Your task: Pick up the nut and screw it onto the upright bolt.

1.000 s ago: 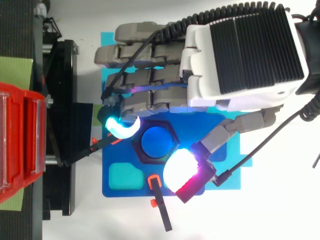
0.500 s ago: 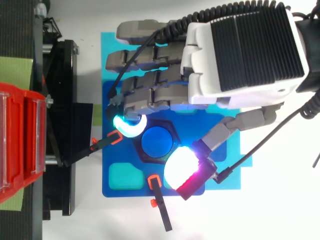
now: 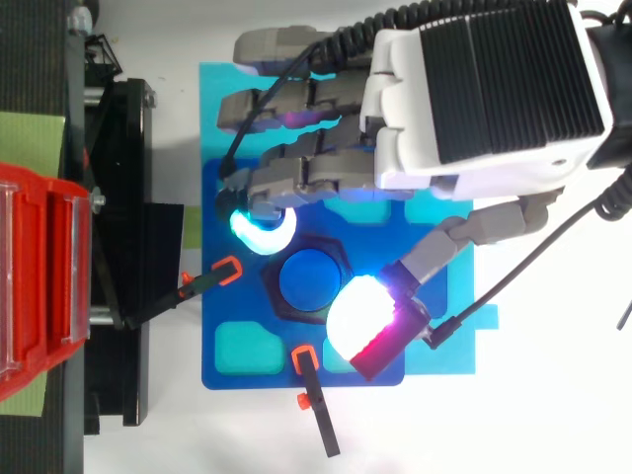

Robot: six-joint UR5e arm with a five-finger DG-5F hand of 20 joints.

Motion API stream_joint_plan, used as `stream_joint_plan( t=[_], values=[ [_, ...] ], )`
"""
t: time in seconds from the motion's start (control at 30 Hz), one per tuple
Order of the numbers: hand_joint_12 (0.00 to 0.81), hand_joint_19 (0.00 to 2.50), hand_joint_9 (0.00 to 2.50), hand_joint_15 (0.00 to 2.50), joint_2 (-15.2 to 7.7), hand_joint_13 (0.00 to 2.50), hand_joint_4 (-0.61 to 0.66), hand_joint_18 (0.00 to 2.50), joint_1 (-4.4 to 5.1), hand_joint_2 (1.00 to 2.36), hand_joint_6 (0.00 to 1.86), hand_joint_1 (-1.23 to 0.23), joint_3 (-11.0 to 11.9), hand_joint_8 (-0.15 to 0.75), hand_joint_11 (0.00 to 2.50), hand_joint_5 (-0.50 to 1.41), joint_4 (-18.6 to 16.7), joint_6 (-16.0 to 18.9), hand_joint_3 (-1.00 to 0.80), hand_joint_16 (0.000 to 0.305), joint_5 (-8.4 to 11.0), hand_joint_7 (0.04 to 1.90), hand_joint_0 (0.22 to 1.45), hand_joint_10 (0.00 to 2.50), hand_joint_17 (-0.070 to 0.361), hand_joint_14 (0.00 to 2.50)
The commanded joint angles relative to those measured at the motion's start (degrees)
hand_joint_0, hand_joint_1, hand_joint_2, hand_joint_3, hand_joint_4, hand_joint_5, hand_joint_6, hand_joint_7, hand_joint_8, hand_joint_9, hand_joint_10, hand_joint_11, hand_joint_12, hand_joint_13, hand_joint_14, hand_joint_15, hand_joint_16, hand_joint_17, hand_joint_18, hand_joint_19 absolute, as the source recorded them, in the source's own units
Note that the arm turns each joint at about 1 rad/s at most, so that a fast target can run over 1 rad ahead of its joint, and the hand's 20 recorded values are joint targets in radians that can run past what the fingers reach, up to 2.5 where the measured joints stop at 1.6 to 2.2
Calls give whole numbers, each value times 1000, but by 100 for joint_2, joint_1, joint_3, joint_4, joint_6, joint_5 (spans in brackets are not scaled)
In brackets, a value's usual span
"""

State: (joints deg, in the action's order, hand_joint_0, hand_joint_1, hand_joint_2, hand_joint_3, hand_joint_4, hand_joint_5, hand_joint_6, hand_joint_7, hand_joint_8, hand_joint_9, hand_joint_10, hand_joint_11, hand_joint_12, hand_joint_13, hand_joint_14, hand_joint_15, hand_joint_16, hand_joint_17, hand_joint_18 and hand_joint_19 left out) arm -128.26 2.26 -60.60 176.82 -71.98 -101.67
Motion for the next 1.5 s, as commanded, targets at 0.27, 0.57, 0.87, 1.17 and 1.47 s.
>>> stream_joint_plan(
  t=[0.27,0.57,0.87,1.17,1.47],
  values=[
    [231,0,1076,0,3,565,142,137,-85,1000,502,-326,4,250,0,53,10,-9,-500,24,-55,1254,520,0,53,0],
    [151,0,1457,0,3,843,50,492,-120,1000,514,-361,4,242,0,88,-7,-9,-500,6,-55,1346,538,0,13,0],
    [209,0,1249,0,3,652,235,220,-147,1000,504,-336,13,251,0,3,-16,-9,-500,15,-81,1085,509,0,35,0],
    [236,0,1142,0,3,542,287,92,-226,1000,504,-327,303,242,0,-50,107,-290,-500,21,-239,904,498,0,47,0],
    [316,0,398,0,-6,0,201,0,-129,1000,502,-215,233,191,0,-151,37,-334,-500,45,-231,669,457,0,100,0]
  ],
)
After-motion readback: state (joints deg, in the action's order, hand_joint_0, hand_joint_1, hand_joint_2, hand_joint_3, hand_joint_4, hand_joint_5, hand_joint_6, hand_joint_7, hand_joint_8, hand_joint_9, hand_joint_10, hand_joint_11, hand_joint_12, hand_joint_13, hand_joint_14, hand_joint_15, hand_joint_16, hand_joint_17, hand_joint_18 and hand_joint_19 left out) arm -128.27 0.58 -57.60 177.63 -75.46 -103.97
